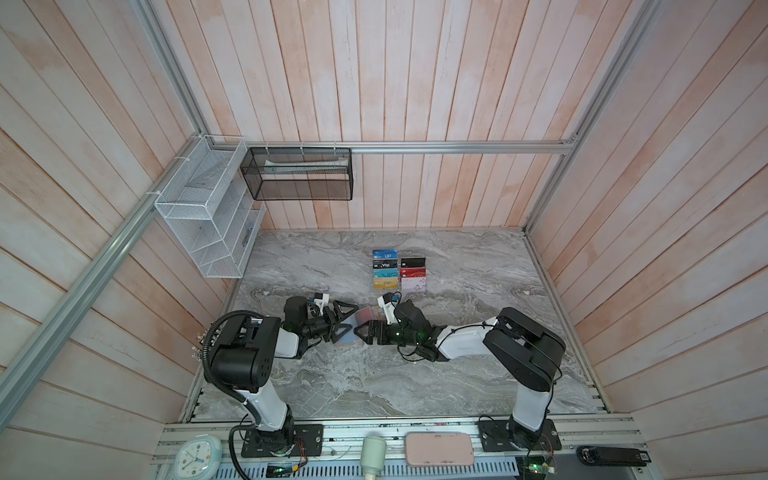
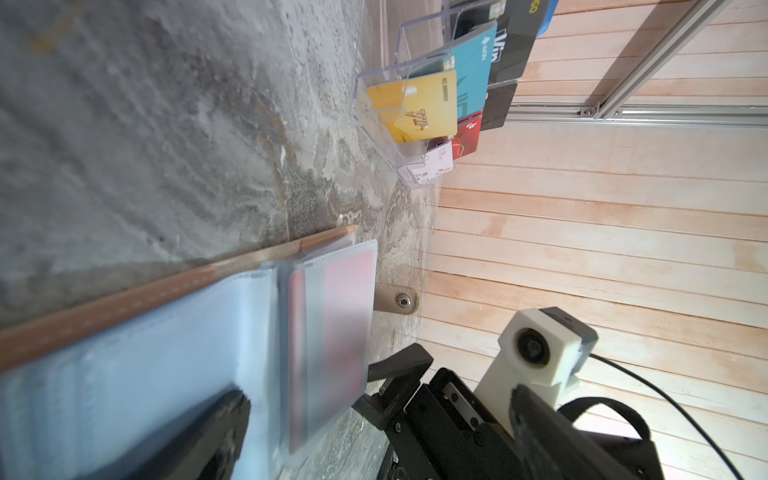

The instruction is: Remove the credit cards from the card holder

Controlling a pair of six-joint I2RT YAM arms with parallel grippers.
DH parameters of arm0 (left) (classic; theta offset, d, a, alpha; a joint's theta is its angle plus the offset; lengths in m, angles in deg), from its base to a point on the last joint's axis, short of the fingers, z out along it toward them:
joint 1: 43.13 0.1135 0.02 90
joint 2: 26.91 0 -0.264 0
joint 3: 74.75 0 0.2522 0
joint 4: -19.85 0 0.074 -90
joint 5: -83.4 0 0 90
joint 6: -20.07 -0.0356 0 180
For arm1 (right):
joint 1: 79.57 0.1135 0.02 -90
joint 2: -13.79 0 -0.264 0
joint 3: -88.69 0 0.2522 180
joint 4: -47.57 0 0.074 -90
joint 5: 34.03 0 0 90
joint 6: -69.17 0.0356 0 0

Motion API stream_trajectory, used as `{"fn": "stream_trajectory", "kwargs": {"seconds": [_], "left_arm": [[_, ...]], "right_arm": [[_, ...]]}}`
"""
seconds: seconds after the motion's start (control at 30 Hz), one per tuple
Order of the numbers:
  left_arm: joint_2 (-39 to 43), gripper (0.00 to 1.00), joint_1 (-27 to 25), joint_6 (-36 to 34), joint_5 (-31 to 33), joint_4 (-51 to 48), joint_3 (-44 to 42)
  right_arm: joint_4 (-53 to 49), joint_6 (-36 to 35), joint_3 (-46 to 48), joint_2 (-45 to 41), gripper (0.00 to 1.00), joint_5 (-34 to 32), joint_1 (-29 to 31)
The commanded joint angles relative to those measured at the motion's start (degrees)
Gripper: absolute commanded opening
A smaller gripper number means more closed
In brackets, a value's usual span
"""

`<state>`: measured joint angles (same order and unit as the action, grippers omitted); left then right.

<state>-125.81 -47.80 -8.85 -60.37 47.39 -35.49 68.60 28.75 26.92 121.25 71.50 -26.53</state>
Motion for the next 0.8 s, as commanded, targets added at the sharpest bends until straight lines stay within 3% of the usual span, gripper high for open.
{"fn": "stream_trajectory", "kwargs": {"seconds": [0.0,0.77], "left_arm": [[-2.6,1.0,0.4,-1.2,4.1,-5.4,-1.8],[0.3,1.0,2.8,1.6,3.2,-3.7,-2.8]], "right_arm": [[0.9,0.1,-1.4,1.0,0.98,0.6,-0.3],[1.6,-0.4,-7.9,4.0,0.98,4.3,1.8]]}}
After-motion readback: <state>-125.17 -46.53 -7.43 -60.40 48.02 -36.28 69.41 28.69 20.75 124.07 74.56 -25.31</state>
